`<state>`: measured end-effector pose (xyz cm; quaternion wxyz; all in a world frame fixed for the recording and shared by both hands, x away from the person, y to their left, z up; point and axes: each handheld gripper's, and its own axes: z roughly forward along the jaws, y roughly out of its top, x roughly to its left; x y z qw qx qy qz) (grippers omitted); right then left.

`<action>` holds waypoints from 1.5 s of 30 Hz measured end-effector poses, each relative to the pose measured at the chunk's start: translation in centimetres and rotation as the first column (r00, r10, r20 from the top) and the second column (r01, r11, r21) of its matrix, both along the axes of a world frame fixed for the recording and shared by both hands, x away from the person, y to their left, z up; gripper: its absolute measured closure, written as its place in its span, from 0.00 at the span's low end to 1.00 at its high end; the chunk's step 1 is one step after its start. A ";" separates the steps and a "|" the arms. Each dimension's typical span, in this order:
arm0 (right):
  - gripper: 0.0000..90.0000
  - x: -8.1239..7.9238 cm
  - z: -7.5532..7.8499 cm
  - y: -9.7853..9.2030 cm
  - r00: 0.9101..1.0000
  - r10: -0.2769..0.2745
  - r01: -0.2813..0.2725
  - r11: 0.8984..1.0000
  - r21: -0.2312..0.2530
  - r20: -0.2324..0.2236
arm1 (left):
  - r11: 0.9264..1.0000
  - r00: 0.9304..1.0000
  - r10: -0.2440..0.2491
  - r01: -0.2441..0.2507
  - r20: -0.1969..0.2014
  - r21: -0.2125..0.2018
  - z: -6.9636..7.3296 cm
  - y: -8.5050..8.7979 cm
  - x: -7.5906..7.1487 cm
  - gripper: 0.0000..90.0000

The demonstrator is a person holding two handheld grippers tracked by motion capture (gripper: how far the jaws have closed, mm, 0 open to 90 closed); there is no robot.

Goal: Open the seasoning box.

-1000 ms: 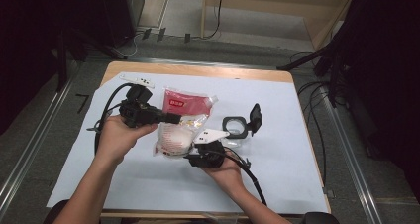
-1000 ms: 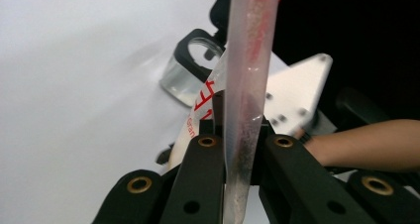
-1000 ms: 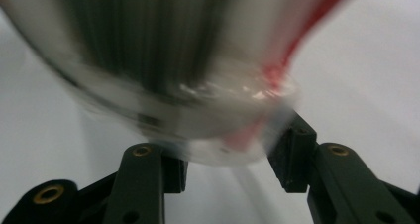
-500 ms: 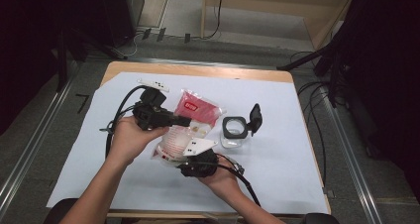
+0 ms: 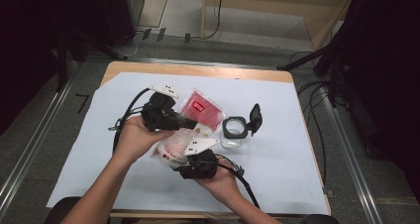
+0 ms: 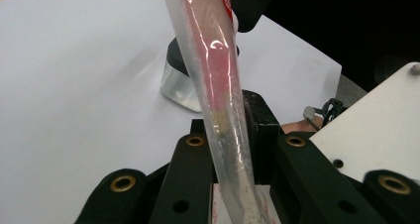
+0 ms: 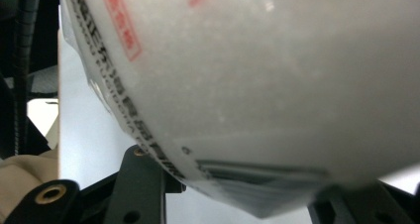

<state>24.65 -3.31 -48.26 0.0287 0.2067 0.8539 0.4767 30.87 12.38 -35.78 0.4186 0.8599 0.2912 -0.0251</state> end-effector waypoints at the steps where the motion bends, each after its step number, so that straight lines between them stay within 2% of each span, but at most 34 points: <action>1: 0.64 0.0 0.0 0.0 1.000 0.001 -0.001 1.000 0.005 -0.009 | 1.000 1.000 0.000 0.000 0.005 -0.009 -0.1 -0.1 0.0 0.92; 4: 0.65 -0.1 0.2 -0.1 1.000 -0.003 0.003 1.000 0.017 -0.013 | 1.000 1.000 0.000 0.000 0.000 -0.025 -0.4 -0.2 0.2 0.91; 5: 0.66 -0.2 0.3 -0.1 1.000 0.003 -0.003 1.000 0.028 -0.017 | 1.000 1.000 -0.004 0.003 -0.018 -0.030 -0.7 -0.3 0.3 0.90; 6: 0.67 -0.2 0.4 -0.2 1.000 -0.001 0.002 1.000 0.030 -0.018 | 1.000 1.000 -0.004 0.003 -0.018 -0.030 -0.7 -0.3 0.3 0.89; 7: 0.67 -0.3 0.5 -0.2 1.000 -0.002 0.003 0.999 0.035 -0.020 | 0.999 0.999 0.013 -0.015 -0.043 -0.029 -1.0 -0.6 0.4 0.87; 9: 0.68 -0.3 0.6 -0.2 1.000 -0.002 0.003 0.999 0.039 -0.021 | 1.000 0.999 0.021 -0.021 -0.049 -0.016 -1.0 -0.7 0.5 0.86; 12: 0.68 -0.4 0.7 -0.2 0.999 -0.011 0.012 0.999 0.048 -0.030 | 0.999 0.998 0.030 -0.031 -0.058 -0.023 -1.0 -0.9 0.5 0.87; 17: 0.67 -0.5 0.5 0.0 0.999 -0.016 0.019 0.999 0.050 -0.042 | 1.000 0.997 0.025 -0.025 -0.070 -0.003 -1.2 -1.7 0.7 0.88; 21: 0.67 -0.8 0.7 0.3 0.999 -0.010 0.012 0.999 0.050 -0.039 | 1.000 0.995 -0.003 0.001 -0.096 -0.024 -1.5 -2.5 0.8 0.86; 23: 0.67 -0.8 0.7 0.3 0.999 -0.015 0.017 0.999 0.044 -0.037 | 1.000 0.996 0.001 -0.002 -0.092 -0.015 -1.5 -2.7 0.8 0.86; 24: 0.67 -0.8 0.7 0.2 0.999 -0.019 0.021 0.999 0.045 -0.045 | 1.000 0.995 0.006 -0.008 -0.104 -0.019 -1.5 -2.7 0.9 0.85; 25: 0.65 -0.7 0.6 0.2 0.999 -0.028 0.030 0.998 0.049 -0.038 | 0.999 0.993 0.009 -0.015 -0.120 -0.043 -1.6 -2.8 1.0 0.84; 30: 0.64 -0.7 0.8 0.1 0.998 -0.051 0.053 0.997 0.055 -0.033 | 0.999 0.993 0.018 -0.021 -0.120 -0.025 -1.2 -3.1 1.1 0.83; 31: 0.64 -0.6 0.9 0.1 0.998 -0.054 0.056 0.997 0.057 -0.032 | 0.999 0.992 0.020 -0.024 -0.123 -0.033 -1.1 -3.2 1.2 0.83; 34: 0.66 -0.6 1.0 0.1 0.997 -0.068 0.069 0.996 0.048 -0.022 | 0.999 0.989 0.033 -0.039 -0.145 -0.038 -1.1 -3.2 1.4 0.81; 36: 0.66 -0.8 1.2 0.3 0.996 -0.090 0.090 0.996 0.019 0.014 | 0.997 0.982 0.044 -0.055 -0.185 -0.058 -1.1 -3.2 1.8 0.78; 42: 0.66 -0.7 1.4 0.3 0.995 -0.102 0.102 0.994 0.035 0.001 | 0.996 0.981 0.050 -0.063 -0.185 -0.066 -0.7 -3.2 1.9 0.76; 43: 0.67 -0.6 1.5 0.2 0.995 -0.102 0.102 0.994 0.050 -0.016 | 0.997 0.983 0.054 -0.063 -0.175 -0.047 -0.4 -3.3 1.9 0.75; 44: 0.67 -0.6 1.5 0.2 0.995 -0.102 0.102 0.994 0.050 -0.016 | 0.997 0.983 0.054 -0.063 -0.175 -0.047 -0.4 -3.3 1.9 0.75; 45: 0.67 -0.5 1.7 0.0 0.994 -0.104 0.106 0.992 0.066 -0.036 | 0.998 0.986 0.061 -0.066 -0.156 -0.024 -0.2 -3.4 1.6 0.73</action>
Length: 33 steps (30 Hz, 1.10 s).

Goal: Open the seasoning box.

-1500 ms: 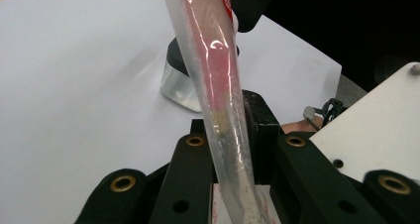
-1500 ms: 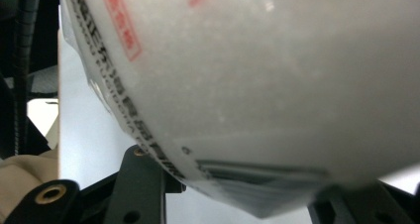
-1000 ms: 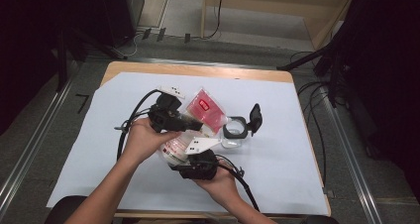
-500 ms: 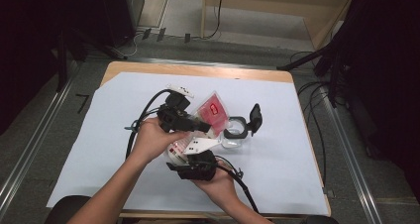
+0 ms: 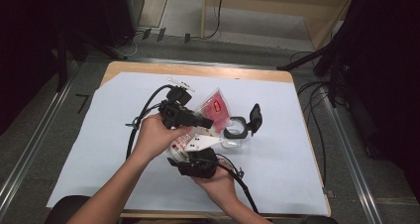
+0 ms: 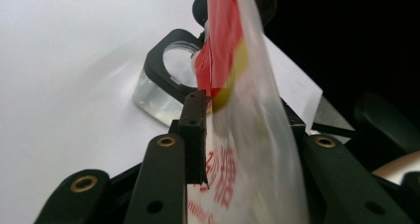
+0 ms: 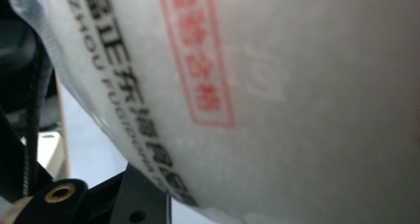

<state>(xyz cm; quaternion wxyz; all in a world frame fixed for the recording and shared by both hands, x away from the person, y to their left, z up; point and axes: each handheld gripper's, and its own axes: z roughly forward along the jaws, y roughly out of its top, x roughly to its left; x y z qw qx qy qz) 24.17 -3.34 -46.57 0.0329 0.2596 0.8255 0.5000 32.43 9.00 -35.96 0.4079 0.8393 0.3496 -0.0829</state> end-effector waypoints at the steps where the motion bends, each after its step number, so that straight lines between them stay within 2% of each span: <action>1: 0.67 0.0 0.0 0.0 1.000 0.000 0.000 1.000 0.000 0.000 | 1.000 1.000 0.000 0.000 0.000 0.000 0.0 0.0 0.0 0.72; 2: 0.67 0.2 0.3 -0.4 0.999 -0.016 0.017 0.999 0.035 -0.029 | 1.000 1.000 -0.001 0.001 0.005 0.010 0.2 0.1 -0.4 0.72; 3: 0.67 0.2 0.3 -0.4 0.999 -0.016 0.017 0.999 0.035 -0.029 | 1.000 1.000 -0.001 0.001 0.005 0.010 0.2 0.1 -0.4 0.70; 5: 0.67 0.6 0.5 -1.0 0.998 -0.032 0.036 0.997 0.073 -0.059 | 1.000 1.000 0.012 -0.012 0.010 0.016 0.4 0.1 -0.6 0.71; 7: 0.67 0.7 0.5 -1.1 0.998 -0.030 0.035 0.997 0.074 -0.057 | 1.000 1.000 0.013 -0.013 0.012 0.009 0.4 0.1 -0.6 0.76; 8: 0.67 0.7 0.6 -1.2 0.998 -0.026 0.029 0.997 0.073 -0.051 | 1.000 1.000 0.020 -0.021 0.013 0.014 0.4 0.1 -0.7 0.76; 11: 0.67 0.8 0.7 -1.0 0.999 -0.013 0.017 0.997 0.074 -0.052 | 0.999 0.999 0.038 -0.039 0.016 0.038 0.5 -0.1 -0.4 0.84; 13: 0.66 0.9 0.7 -1.0 0.999 -0.009 0.012 0.997 0.073 -0.048 | 0.998 0.999 0.038 -0.038 0.016 0.042 0.6 -0.1 -0.3 0.85; 17: 0.65 0.9 1.4 -0.9 1.000 -0.011 0.011 1.000 0.025 0.015 | 0.998 0.999 0.036 -0.037 0.020 0.058 1.4 -0.5 0.1 0.86; 22: 0.65 1.5 1.5 -0.7 1.000 -0.018 0.017 0.999 0.038 0.024 | 0.996 0.998 0.038 -0.041 0.045 0.077 1.8 -1.0 0.5 0.86; 27: 0.67 1.5 1.1 -0.6 1.000 -0.015 0.016 0.999 0.036 -0.019 | 0.997 0.999 0.040 -0.042 0.036 0.058 1.0 -0.9 0.7 0.85; 29: 0.67 1.5 1.0 -0.6 0.999 -0.011 0.012 0.999 0.034 -0.031 | 0.997 0.998 0.038 -0.041 0.047 0.063 0.8 -1.0 0.6 0.84; 33: 0.67 1.4 1.0 -0.6 0.998 -0.014 0.017 0.998 0.055 -0.061 | 0.998 0.998 0.039 -0.041 0.055 0.041 0.6 -1.0 0.4 0.80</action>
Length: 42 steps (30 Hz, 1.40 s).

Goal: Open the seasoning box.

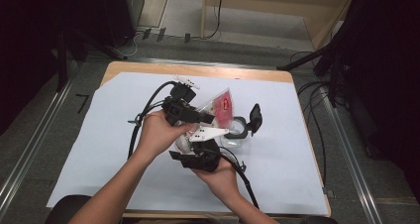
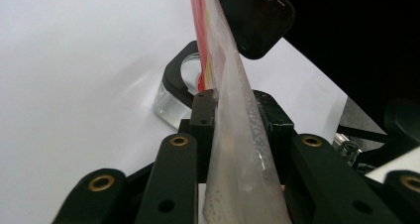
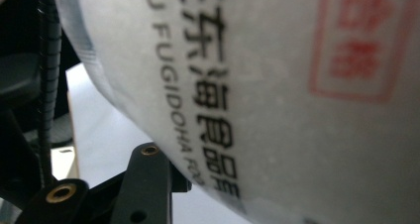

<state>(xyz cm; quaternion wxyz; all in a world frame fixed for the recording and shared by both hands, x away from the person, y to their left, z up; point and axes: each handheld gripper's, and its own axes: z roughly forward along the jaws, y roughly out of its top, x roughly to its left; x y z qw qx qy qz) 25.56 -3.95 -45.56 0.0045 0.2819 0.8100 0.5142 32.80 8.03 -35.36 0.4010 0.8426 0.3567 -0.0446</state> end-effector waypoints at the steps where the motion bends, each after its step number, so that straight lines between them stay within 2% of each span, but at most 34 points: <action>1: 0.67 -0.1 0.1 0.0 1.000 -0.003 0.003 1.000 0.018 -0.020 | 1.000 1.000 0.000 0.000 0.004 0.004 0.0 0.0 0.0 0.79; 3: 0.67 -0.1 0.2 0.0 1.000 -0.008 0.009 1.000 0.030 -0.028 | 1.000 1.000 0.002 -0.002 0.010 -0.016 0.0 -0.1 0.0 0.78; 7: 0.67 0.0 0.2 -0.1 1.000 -0.006 0.007 0.999 0.038 -0.028 | 1.000 1.000 0.010 -0.010 0.009 -0.017 0.1 0.0 0.1 0.82; 10: 0.66 0.0 0.1 0.0 1.000 0.000 0.000 1.000 0.023 -0.006 | 1.000 1.000 0.012 -0.012 0.004 -0.019 0.0 0.0 0.2 0.84; 11: 0.65 -0.1 0.2 0.1 1.000 0.003 -0.003 1.000 -0.001 0.019 | 1.000 1.000 0.016 -0.016 0.002 -0.025 0.0 0.0 0.3 0.85; 16: 0.67 -0.2 0.2 0.1 0.999 0.000 0.001 1.000 -0.013 0.036 | 1.000 1.000 0.019 -0.019 0.001 -0.023 0.2 -0.1 0.3 0.85; 17: 0.68 -0.2 0.3 0.1 0.999 -0.001 0.002 1.000 -0.021 0.046 | 1.000 1.000 0.018 -0.018 0.008 -0.009 0.3 -0.2 0.3 0.85; 29: 0.68 -0.2 0.5 0.1 1.000 -0.005 0.005 1.000 -0.018 0.029 | 1.000 1.000 0.012 -0.012 0.011 -0.015 0.3 -0.3 0.3 0.84; 42: 0.68 -0.1 0.7 0.0 0.999 -0.008 0.008 1.000 -0.021 0.038 | 1.000 1.000 0.008 -0.008 0.008 -0.007 0.6 -0.5 0.5 0.84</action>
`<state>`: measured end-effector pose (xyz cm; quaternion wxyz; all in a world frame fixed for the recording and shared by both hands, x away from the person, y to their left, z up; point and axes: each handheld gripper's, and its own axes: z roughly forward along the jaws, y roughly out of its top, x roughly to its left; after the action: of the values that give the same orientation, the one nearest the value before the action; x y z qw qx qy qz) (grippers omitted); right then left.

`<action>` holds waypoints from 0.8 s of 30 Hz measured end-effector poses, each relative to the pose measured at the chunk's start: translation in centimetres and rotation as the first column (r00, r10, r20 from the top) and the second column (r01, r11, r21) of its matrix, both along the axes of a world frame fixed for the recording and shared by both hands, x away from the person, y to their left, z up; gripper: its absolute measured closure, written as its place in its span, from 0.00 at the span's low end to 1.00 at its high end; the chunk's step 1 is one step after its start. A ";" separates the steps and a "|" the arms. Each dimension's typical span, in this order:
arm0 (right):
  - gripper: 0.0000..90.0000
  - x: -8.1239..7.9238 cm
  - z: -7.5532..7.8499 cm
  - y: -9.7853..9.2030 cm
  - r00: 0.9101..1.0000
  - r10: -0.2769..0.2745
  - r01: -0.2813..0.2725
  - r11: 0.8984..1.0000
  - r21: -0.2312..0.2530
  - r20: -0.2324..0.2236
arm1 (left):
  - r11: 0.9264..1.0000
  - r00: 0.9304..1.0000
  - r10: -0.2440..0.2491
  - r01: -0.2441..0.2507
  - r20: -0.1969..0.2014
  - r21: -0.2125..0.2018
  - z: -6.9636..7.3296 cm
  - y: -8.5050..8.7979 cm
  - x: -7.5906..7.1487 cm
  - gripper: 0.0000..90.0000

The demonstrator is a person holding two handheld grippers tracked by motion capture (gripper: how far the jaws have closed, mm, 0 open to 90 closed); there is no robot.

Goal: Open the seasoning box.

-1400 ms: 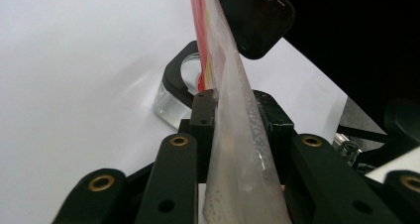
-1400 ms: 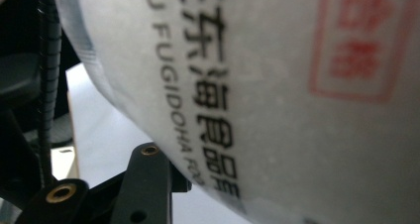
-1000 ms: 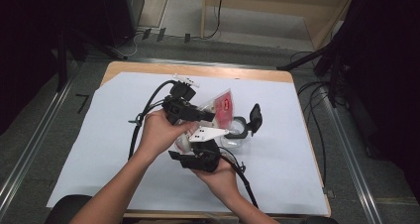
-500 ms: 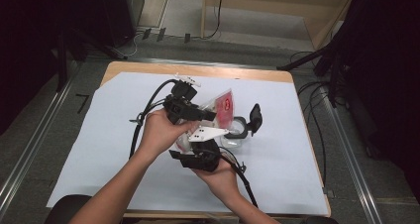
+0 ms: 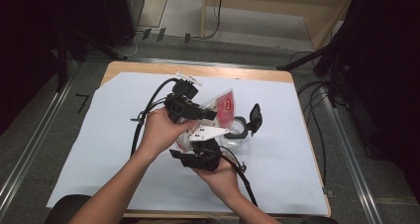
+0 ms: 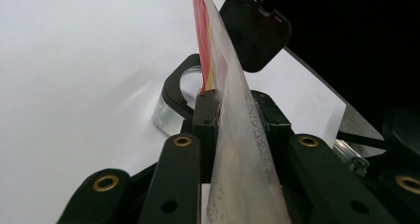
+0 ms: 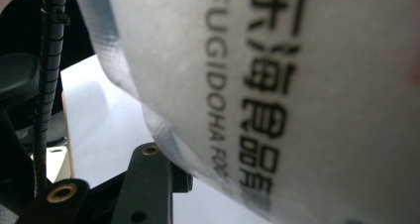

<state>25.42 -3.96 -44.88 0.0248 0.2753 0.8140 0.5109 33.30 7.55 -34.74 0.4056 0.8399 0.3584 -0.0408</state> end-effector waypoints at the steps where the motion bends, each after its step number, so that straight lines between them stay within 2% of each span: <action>1: 0.68 0.0 0.0 0.0 1.000 0.001 -0.001 1.000 -0.001 0.002 | 1.000 1.000 -0.002 0.002 -0.001 0.002 0.0 0.0 0.0 0.84; 4: 0.68 0.0 0.1 0.1 1.000 0.002 -0.002 1.000 -0.007 0.012 | 1.000 1.000 -0.008 0.008 -0.007 0.011 0.2 0.0 0.2 0.84; 8: 0.69 -0.1 0.2 0.1 1.000 0.000 0.000 1.000 -0.013 0.021 | 1.000 1.000 -0.009 0.009 -0.016 0.000 0.2 -0.1 0.3 0.85; 10: 0.70 0.0 0.1 0.0 1.000 -0.005 0.005 1.000 -0.005 0.007 | 1.000 1.000 -0.008 0.008 -0.014 0.002 0.1 -0.2 0.3 0.84; 24: 0.71 0.0 0.3 -0.2 0.999 -0.033 0.033 0.999 0.034 -0.017 | 1.000 1.000 -0.007 0.007 -0.003 -0.004 0.5 -0.4 0.1 0.76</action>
<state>25.40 -4.16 -44.62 0.0219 0.2933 0.8006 0.5220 33.41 7.15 -34.27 0.4065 0.8402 0.3562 -0.0443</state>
